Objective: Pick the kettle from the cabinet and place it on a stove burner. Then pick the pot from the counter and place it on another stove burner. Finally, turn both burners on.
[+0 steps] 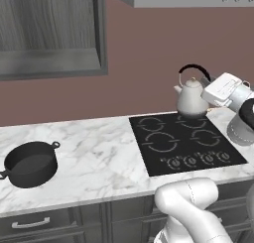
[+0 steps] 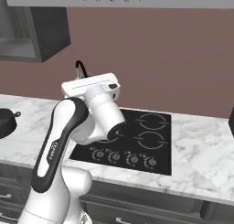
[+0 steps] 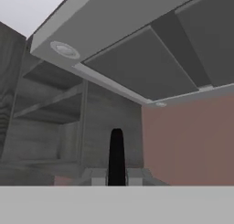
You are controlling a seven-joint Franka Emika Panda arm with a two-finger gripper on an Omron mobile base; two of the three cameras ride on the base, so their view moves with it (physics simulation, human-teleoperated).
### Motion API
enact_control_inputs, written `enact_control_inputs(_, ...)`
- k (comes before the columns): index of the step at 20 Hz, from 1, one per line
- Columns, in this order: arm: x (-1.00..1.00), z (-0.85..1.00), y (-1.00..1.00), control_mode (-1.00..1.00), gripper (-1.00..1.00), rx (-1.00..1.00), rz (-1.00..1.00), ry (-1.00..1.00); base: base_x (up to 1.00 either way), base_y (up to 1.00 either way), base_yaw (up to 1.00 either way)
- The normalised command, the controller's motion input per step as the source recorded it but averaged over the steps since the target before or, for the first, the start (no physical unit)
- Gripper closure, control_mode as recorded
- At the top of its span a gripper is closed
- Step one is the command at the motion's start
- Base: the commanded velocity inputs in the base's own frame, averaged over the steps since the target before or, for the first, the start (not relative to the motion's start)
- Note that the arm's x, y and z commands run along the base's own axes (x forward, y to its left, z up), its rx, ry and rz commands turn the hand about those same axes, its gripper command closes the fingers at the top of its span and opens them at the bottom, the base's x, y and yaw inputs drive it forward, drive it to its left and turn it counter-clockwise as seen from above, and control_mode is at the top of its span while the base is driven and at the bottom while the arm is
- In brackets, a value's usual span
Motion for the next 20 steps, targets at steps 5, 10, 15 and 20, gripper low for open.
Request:
enact_control_inputs(5, 0.39, -0.26, 0.05, -1.00, 1.00, 0.00, 0.00, 0.00, 0.00, 0.00, 0.00)
enact_control_inputs(10, 0.25, -0.14, 0.04, -1.00, 1.00, 0.00, 0.00, 0.00, 0.00, 0.00, 0.00)
enact_control_inputs(15, 0.28, -0.13, 0.00, -1.00, 1.00, 0.00, 0.04, 0.00, 0.00, 0.00, 0.00)
enact_control_inputs(20, 0.39, -0.22, 0.00, -1.00, 1.00, 0.00, 0.07, 0.00, 0.00, 0.00, 0.00)
